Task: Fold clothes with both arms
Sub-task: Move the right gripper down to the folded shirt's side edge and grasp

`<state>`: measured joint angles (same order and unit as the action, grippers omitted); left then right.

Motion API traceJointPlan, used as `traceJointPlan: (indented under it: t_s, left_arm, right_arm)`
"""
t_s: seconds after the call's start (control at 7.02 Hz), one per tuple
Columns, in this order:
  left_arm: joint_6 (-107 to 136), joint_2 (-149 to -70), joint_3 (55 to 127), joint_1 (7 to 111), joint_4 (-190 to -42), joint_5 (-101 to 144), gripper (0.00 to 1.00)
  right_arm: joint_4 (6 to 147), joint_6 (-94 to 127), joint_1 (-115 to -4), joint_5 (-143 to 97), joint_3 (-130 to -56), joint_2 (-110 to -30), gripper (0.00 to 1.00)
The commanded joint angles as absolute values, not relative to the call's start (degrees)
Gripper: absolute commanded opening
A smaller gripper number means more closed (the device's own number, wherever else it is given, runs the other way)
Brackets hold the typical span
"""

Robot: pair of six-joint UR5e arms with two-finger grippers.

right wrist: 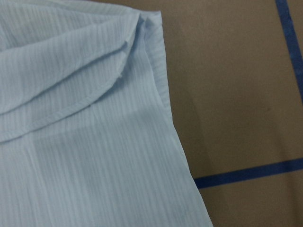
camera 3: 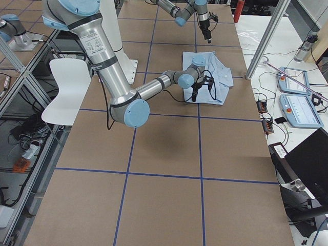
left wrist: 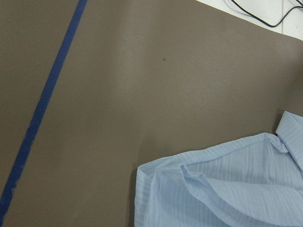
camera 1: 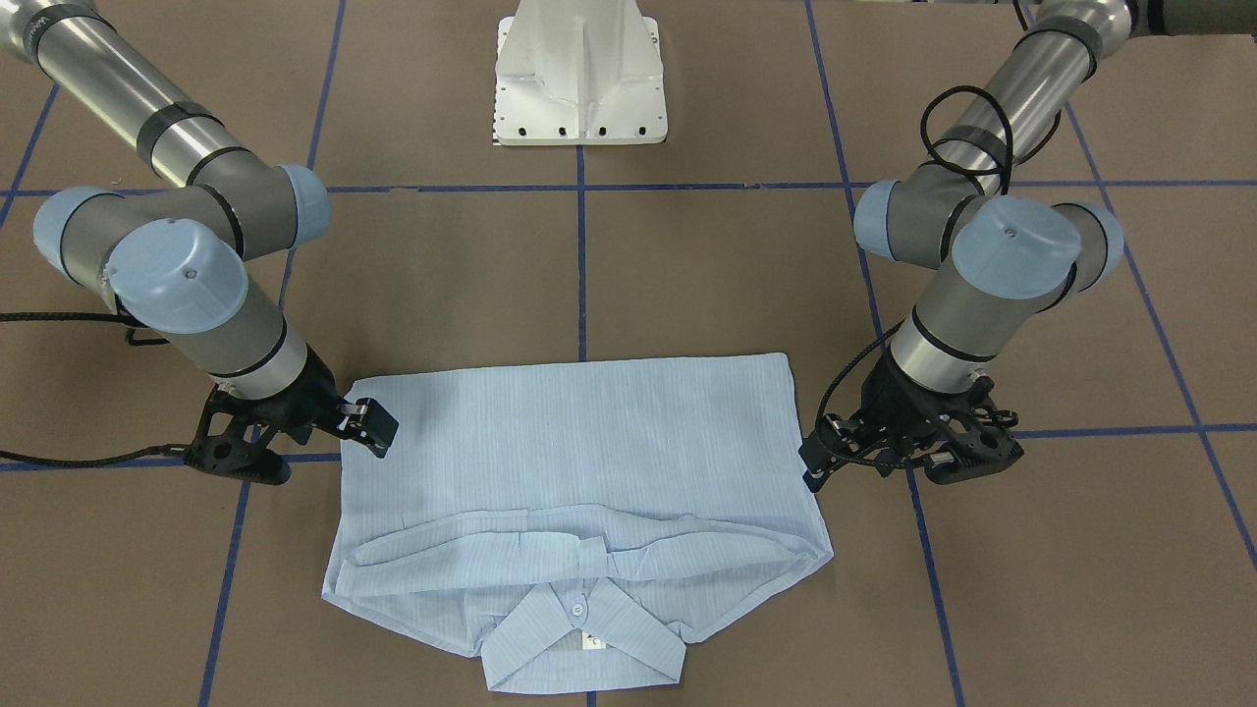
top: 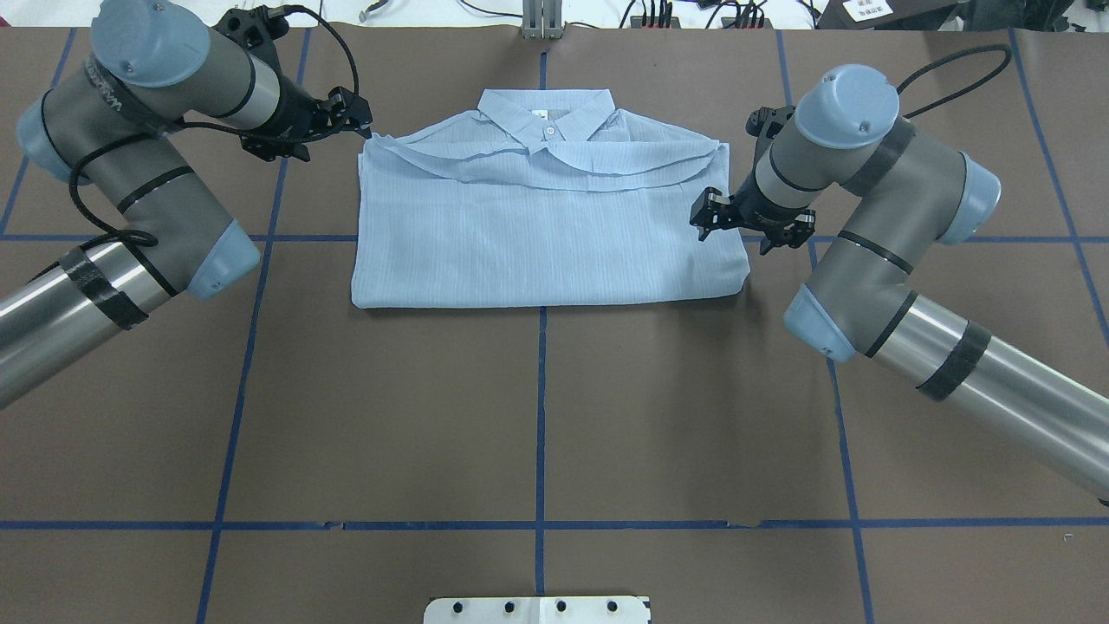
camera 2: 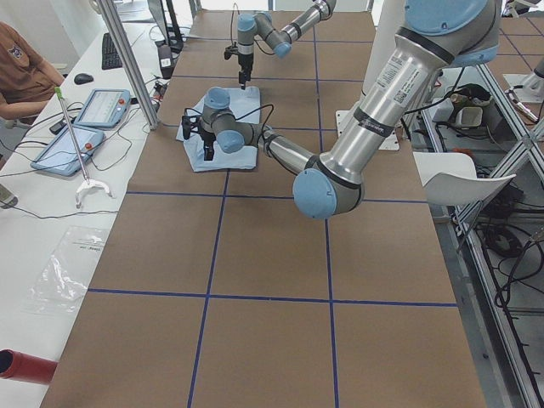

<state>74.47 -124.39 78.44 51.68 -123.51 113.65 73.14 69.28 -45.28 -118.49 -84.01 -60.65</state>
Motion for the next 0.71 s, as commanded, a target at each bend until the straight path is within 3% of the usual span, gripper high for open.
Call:
traceJointPlan:
  t_s: [0.0,0.14,0.43,0.57]
  left_arm:
    - [74.4,-124.4,78.5,51.7,-123.5,113.6,0.99]
    - [74.4,-124.4,78.5,51.7,-123.5,113.6,0.99]
    - [74.4,-124.4,78.5,51.7,-123.5,113.6,0.99]
    - [74.4,-124.4,78.5,51.7,-123.5,113.6,0.99]
  right_arm:
    - [73.2,69.3,-43.9,-118.4,-84.1,-61.6,0.79]
    - [73.1,69.3,-43.9,-118.6,-84.2,-61.8,0.55]
    - [73.1,69.1,-43.5,-118.6,-84.5,-62.6,0.16]
    - [73.1,69.1,-43.5,-118.6,-86.5,-63.7,0.01]
